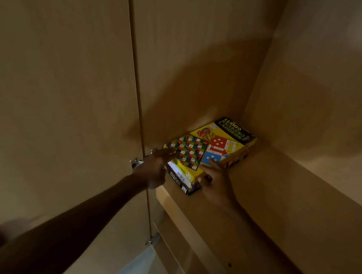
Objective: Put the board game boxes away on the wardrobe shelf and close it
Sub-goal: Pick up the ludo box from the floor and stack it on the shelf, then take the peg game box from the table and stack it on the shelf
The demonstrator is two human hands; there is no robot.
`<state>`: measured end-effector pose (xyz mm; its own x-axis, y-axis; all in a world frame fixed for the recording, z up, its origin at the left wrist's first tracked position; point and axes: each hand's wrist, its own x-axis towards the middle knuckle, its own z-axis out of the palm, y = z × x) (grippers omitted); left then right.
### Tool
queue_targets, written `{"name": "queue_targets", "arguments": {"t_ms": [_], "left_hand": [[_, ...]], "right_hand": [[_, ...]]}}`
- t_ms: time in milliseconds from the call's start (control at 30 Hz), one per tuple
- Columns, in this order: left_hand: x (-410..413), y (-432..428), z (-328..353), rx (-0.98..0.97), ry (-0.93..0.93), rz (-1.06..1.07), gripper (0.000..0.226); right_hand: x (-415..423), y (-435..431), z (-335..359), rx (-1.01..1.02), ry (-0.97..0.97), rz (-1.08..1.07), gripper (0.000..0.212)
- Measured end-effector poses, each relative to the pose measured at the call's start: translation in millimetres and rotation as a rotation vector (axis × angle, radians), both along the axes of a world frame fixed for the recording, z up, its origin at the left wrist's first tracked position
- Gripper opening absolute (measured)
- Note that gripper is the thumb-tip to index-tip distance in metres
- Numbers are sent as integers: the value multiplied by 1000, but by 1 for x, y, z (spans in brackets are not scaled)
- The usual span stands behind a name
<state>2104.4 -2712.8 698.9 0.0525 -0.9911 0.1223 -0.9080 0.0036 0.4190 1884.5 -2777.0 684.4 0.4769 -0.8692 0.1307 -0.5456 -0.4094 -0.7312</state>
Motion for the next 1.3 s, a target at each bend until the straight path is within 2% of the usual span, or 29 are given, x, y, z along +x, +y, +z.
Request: {"name": "queue_targets", "arguments": {"t_ms": [100, 233, 300, 467, 633, 700, 833, 1000, 1300], "left_hand": [[3, -3, -3, 61, -16, -2, 77], [-2, -1, -4, 42, 24, 21, 72], [-11, 7, -4, 9, 133, 73, 62], [-37, 53, -20, -55, 520, 376, 34], [-66, 123, -35, -49, 624, 478, 30], [-79, 158, -45, -23, 659, 537, 31], [-97, 234, -67, -12, 736, 693, 32], [-109, 344, -80, -92, 819, 961, 30], [-99, 577, -90, -333, 831, 1391, 27]], "right_hand": [[2, -6, -3, -14, 6, 4, 41], [-1, -6, -7, -14, 14, 45, 44], [-3, 0, -4, 8, -26, 52, 45], [-16, 39, -6, -47, -252, -5, 32], [-29, 90, -26, 212, -345, -12, 27], [-31, 117, -37, 326, -326, 29, 30], [-31, 162, -61, 345, -163, 159, 31], [2, 238, -76, 354, -1, 427, 36], [87, 430, -77, 377, 129, 900, 35]]}}
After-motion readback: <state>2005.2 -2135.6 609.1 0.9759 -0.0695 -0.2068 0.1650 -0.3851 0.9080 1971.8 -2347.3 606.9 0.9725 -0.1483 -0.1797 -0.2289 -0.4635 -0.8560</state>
